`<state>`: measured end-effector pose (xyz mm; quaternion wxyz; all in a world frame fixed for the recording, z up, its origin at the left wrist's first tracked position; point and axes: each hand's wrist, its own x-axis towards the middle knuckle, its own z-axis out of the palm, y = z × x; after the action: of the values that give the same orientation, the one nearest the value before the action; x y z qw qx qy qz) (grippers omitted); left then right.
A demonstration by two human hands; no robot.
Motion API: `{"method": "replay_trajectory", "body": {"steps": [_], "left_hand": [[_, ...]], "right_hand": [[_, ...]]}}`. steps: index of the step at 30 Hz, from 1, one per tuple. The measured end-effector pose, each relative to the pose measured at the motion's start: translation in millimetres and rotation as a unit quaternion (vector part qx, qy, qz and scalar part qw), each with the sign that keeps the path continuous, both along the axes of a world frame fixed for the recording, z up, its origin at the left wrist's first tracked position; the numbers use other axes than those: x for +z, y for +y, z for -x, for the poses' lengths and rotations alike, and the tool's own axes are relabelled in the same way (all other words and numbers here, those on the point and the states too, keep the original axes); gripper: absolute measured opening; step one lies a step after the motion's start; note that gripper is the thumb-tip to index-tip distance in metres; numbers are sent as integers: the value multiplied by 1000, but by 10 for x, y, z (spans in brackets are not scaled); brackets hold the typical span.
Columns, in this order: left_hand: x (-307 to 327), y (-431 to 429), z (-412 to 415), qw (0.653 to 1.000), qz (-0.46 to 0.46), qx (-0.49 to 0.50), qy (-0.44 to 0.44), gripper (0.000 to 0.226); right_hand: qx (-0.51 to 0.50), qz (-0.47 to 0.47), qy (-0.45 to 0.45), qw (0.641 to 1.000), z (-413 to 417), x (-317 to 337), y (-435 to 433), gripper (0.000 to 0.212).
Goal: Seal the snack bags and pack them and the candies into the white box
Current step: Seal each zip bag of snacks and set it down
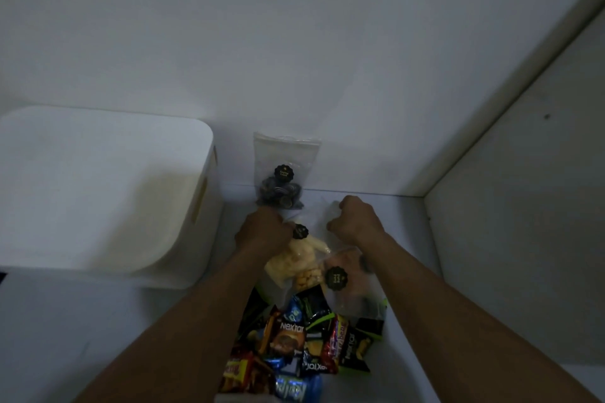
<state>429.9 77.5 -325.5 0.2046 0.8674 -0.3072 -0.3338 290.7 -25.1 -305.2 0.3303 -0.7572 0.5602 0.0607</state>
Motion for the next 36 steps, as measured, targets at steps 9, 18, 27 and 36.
{"method": "replay_trajectory", "body": {"steps": [9,18,27,36], "left_hand": [[154,62,-21,999,37,-26,26,41],[635,395,-43,989,121,-64,49,14],[1528,879,3,958,257,-55,115,15],[2361,1163,49,917,340,-11,208,18]], "right_hand": [[-121,9,-104,987,41,244,65,22],[-166,-51,-266,948,129,887,359,10],[-134,-11,-375,917,245,1924,806,23],[-114,19,-472,874,437,2636,1303,13]]}}
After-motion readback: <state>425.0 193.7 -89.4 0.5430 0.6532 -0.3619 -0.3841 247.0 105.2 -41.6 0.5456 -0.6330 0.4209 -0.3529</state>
